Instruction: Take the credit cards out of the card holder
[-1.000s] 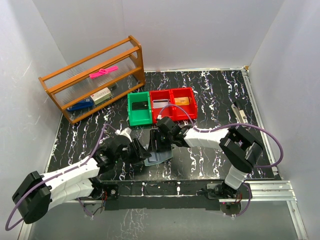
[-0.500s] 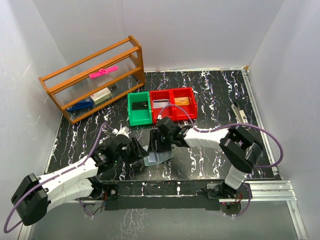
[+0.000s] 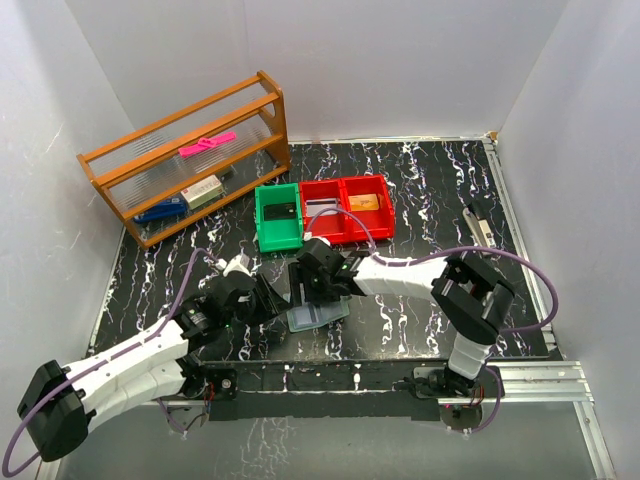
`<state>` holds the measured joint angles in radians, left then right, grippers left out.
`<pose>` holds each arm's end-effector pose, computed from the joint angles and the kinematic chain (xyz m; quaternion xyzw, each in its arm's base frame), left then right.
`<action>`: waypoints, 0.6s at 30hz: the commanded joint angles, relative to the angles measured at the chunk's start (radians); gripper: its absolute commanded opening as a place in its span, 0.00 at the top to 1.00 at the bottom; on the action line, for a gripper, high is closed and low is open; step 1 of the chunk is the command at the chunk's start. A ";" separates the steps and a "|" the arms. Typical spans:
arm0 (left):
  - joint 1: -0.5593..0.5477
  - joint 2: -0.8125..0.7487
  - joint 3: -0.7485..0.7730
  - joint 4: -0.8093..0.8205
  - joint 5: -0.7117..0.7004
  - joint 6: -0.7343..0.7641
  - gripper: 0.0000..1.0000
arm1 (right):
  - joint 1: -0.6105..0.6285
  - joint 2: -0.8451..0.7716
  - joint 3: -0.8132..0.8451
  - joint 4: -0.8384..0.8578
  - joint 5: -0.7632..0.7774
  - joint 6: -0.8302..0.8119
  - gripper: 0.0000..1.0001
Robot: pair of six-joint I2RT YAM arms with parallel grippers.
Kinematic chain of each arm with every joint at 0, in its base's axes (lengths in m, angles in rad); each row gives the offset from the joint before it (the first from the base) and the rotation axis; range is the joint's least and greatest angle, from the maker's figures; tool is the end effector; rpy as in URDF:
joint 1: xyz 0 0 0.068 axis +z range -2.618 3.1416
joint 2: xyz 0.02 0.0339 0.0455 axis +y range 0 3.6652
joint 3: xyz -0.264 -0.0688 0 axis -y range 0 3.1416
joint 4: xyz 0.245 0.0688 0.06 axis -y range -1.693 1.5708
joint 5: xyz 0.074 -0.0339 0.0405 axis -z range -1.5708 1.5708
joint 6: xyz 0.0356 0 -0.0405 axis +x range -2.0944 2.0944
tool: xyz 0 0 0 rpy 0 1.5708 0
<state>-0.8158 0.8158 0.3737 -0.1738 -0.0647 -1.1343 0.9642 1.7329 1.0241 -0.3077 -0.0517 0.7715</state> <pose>0.1220 -0.1263 0.1919 -0.1554 0.8741 -0.3640 0.2815 0.1953 0.2848 0.1670 -0.0995 0.9564 0.2248 0.1579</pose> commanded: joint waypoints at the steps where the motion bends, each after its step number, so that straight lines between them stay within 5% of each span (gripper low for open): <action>1: 0.000 -0.022 0.002 -0.037 -0.021 -0.010 0.56 | 0.031 0.077 0.043 -0.119 0.127 -0.005 0.35; 13: 0.000 -0.021 0.016 -0.056 -0.027 0.005 0.56 | 0.036 0.074 0.037 -0.083 0.082 -0.006 0.59; 18: 0.000 -0.027 0.019 -0.066 -0.033 0.006 0.56 | 0.037 0.070 0.055 -0.103 0.094 -0.006 0.37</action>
<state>-0.8158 0.8040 0.3737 -0.2119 -0.0788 -1.1358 0.9924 1.7668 1.0821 -0.3920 0.0238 0.7654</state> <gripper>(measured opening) 0.443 0.572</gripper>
